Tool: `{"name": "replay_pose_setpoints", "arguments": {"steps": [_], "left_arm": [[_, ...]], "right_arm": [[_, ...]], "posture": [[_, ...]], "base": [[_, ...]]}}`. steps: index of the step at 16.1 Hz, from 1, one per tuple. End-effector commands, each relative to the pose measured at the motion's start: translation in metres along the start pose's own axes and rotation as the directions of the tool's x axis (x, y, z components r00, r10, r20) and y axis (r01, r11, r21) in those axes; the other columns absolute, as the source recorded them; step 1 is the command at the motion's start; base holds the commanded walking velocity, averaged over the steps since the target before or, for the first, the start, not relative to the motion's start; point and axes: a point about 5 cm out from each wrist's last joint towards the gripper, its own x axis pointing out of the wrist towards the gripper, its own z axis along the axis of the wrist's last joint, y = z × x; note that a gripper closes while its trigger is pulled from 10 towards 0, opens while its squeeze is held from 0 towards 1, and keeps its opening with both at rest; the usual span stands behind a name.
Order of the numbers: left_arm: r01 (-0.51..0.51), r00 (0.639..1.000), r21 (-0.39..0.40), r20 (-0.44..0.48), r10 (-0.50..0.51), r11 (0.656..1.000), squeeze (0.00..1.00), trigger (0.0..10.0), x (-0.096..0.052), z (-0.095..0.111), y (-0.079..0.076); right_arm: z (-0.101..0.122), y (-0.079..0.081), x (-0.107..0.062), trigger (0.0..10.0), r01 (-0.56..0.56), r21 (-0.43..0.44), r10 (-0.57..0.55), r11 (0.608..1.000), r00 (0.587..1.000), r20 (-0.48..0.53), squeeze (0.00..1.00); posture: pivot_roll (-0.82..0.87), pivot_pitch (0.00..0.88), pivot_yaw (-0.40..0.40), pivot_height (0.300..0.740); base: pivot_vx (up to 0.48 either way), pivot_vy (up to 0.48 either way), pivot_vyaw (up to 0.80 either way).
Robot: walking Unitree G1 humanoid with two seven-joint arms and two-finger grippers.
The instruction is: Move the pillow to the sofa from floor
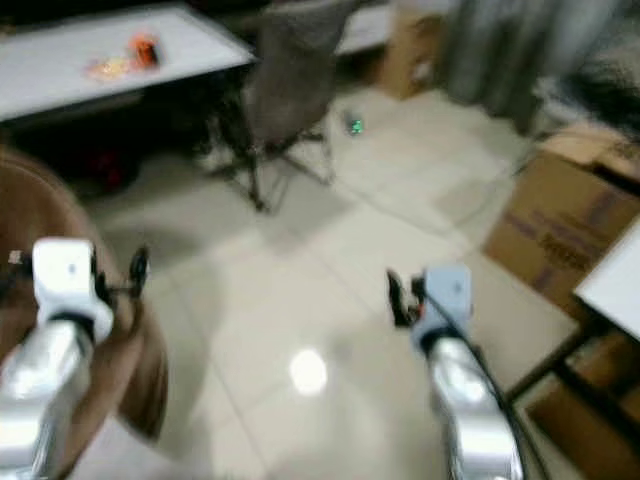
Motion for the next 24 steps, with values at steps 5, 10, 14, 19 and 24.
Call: {"name": "replay_pose_setpoints", "arguments": {"steps": [5,10,14,19,24], "left_arm": [[0.038,0.999,0.074,0.027,-0.040,0.997,1.00,10.0,0.004,0.005,0.000],[0.031,0.999,0.035,0.021,-0.032,0.999,1.00,10.0,-0.003,0.002,-0.001],[0.054,0.998,0.048,0.039,-0.056,0.997,1.00,10.0,-0.007,0.001,-0.005],[0.053,0.995,0.067,0.076,-0.059,0.996,1.00,10.0,-0.007,0.003,-0.007],[0.054,0.996,0.059,0.072,-0.058,0.997,0.00,10.0,-0.008,-0.003,-0.005]], "right_arm": [[0.010,0.000,0.004,10.0,0.004,0.023,-0.005,1.000,0.999,0.045,1.00],[0.009,0.002,0.005,10.0,-0.039,0.029,0.038,0.999,0.999,0.023,1.00],[0.009,0.005,0.004,10.0,-0.037,0.031,0.036,0.999,0.999,0.034,1.00],[0.010,-0.006,0.004,10.0,0.043,0.011,-0.043,0.999,0.998,0.042,1.00],[0.015,-0.005,0.006,10.0,0.033,0.024,-0.034,0.999,0.998,0.061,1.00]], "posture": [[-0.06,0.000,-0.010,0.740],[-0.05,0.000,-0.023,0.740],[-0.04,0.000,-0.027,0.740],[-0.05,0.000,-0.009,0.740],[-0.04,0.000,-0.021,0.740]], "base": [[0.000,0.000,0.80],[0.000,0.000,0.80],[0.000,0.000,0.80],[0.000,0.000,0.80],[0.000,0.000,0.80]]}}
